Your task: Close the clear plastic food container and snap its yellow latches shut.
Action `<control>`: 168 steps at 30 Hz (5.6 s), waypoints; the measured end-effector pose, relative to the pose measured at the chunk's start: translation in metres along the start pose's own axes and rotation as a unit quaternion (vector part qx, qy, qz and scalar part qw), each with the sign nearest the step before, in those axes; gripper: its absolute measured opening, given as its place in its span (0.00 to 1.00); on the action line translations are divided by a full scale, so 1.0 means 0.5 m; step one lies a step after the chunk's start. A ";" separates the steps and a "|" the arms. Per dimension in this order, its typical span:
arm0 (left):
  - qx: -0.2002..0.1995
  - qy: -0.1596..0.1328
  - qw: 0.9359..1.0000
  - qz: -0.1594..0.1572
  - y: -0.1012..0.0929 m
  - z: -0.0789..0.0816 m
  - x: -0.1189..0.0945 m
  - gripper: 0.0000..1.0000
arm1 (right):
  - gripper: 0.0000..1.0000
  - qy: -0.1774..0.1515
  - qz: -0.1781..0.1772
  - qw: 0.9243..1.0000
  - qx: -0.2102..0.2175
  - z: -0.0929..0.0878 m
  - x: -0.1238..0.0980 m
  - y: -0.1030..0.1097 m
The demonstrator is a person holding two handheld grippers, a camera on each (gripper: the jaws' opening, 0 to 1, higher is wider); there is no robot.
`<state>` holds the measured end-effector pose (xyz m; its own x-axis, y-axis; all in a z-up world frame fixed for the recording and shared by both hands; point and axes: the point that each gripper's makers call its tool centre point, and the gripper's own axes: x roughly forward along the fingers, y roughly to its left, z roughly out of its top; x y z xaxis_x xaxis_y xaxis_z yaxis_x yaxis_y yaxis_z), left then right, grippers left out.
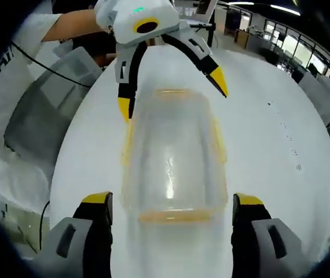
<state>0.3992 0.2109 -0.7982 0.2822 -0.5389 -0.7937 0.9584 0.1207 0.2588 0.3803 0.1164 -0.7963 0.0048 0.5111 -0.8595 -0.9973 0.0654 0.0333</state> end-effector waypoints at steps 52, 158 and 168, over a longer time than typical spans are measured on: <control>-0.017 0.041 0.999 -0.026 -0.061 -0.287 -0.202 0.76 | 0.72 0.000 0.021 1.000 -0.020 0.276 0.173 0.099; -0.325 -0.263 0.870 0.260 -0.314 -0.343 -0.582 0.93 | 0.89 -0.318 -0.349 0.828 0.302 0.148 -0.067 0.420; -0.336 -0.250 0.874 0.246 -0.357 -0.351 -0.556 0.92 | 0.88 -0.316 -0.330 0.830 0.319 0.134 -0.034 0.449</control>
<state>0.1575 0.4855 -0.7203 0.7749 -0.5601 -0.2931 0.5821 0.8130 -0.0147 0.1614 0.1801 -0.7401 0.7735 0.5177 -0.3655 -0.5213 0.8478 0.0976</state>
